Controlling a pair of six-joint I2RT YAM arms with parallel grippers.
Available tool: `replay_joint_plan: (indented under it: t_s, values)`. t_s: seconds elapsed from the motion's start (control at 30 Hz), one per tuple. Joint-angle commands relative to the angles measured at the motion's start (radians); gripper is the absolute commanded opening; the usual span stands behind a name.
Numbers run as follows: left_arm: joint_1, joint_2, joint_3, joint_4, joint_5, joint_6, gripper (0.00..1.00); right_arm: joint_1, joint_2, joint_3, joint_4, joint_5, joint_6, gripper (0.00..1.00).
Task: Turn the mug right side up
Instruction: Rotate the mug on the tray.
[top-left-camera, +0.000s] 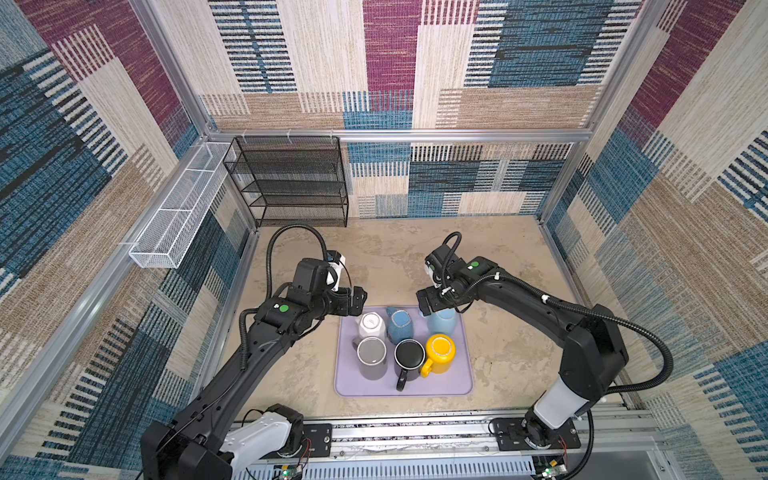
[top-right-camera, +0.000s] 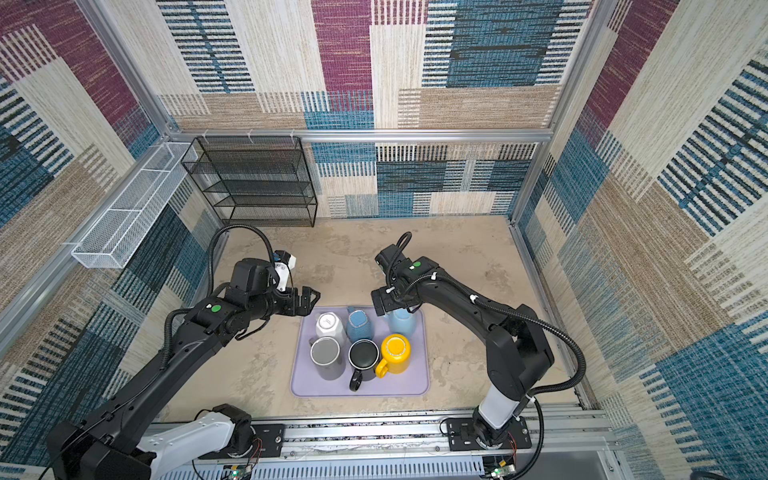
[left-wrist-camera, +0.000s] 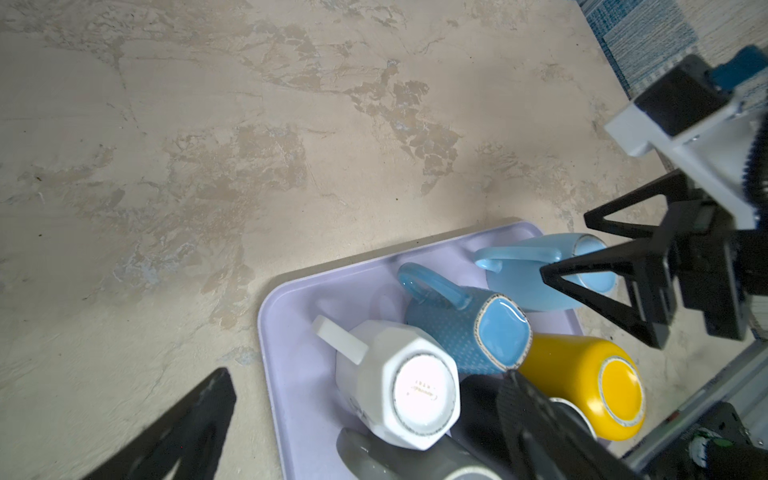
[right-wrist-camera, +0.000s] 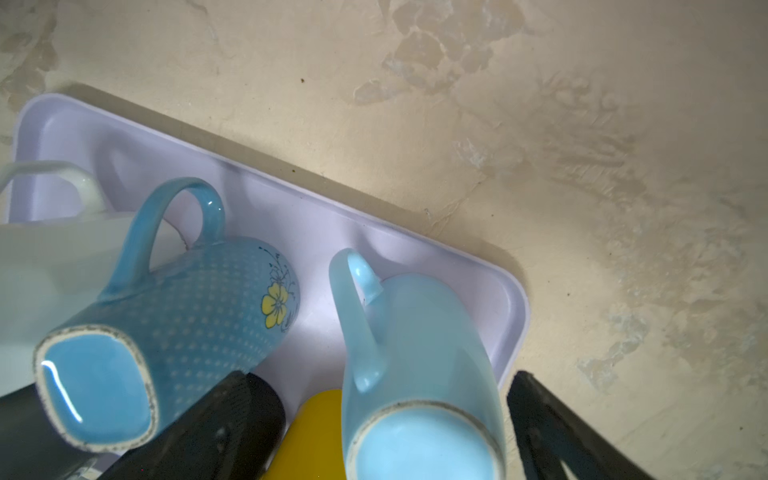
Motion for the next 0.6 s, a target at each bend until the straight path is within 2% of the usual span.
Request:
replay_joint_plan:
  t_s: [0.0,0.07,0.13,0.37,0.47,0.57]
  values:
    - [-0.002,0.002,0.000,-0.006,0.021,0.023,1.00,0.004,0.020,0.009,-0.066,0.022,0.097,0.99]
    - [-0.003,0.002,0.001,-0.005,0.023,0.026,1.00,0.006,0.024,-0.004,-0.079,0.015,0.102,1.00]
    - [-0.003,0.003,0.003,-0.006,0.025,0.030,1.00,0.010,0.024,-0.023,-0.078,-0.006,0.105,0.95]
    - [-0.004,0.008,0.003,-0.006,0.032,0.032,1.00,0.014,0.022,-0.065,-0.095,-0.013,0.109,0.72]
    - [-0.005,0.005,0.004,-0.006,0.033,0.031,1.00,0.014,0.022,-0.062,-0.094,-0.002,0.081,0.65]
    - [-0.006,0.002,0.004,-0.006,0.032,0.030,1.00,0.015,0.022,-0.052,-0.085,0.012,0.000,0.65]
